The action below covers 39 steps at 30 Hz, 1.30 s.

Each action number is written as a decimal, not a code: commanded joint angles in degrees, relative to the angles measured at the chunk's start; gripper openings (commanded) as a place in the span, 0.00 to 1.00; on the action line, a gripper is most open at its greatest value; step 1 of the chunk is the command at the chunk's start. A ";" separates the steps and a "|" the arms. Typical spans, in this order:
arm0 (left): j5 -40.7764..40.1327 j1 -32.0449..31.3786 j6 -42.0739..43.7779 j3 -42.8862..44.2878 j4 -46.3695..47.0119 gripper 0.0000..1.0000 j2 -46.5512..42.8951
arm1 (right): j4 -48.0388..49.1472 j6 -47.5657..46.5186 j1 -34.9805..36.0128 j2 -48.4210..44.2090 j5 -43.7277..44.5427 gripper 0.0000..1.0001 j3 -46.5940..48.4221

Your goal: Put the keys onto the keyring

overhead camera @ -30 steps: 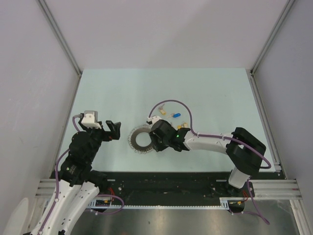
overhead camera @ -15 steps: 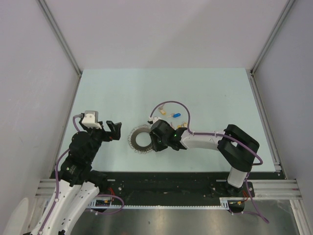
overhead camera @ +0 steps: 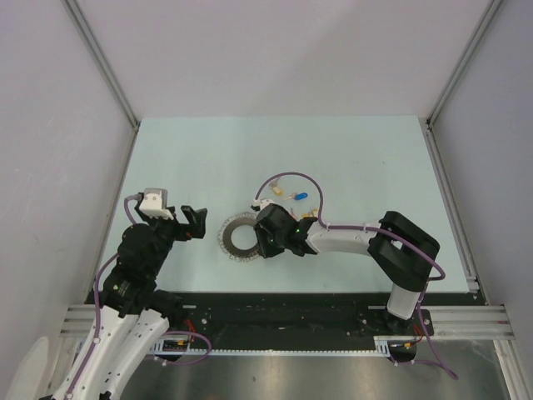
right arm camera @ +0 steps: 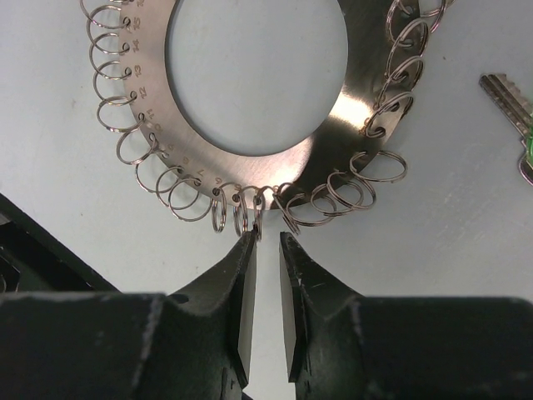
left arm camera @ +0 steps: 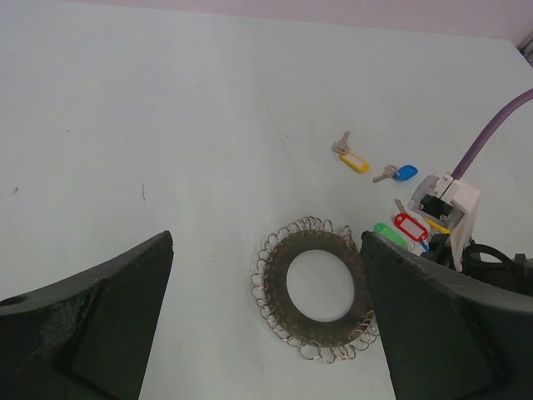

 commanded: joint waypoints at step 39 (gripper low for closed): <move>1.55 0.45 1.32 1.95 1.06 1.00 0.08 | -0.91 -1.84 -1.55 -3.10 4.11 0.22 0.94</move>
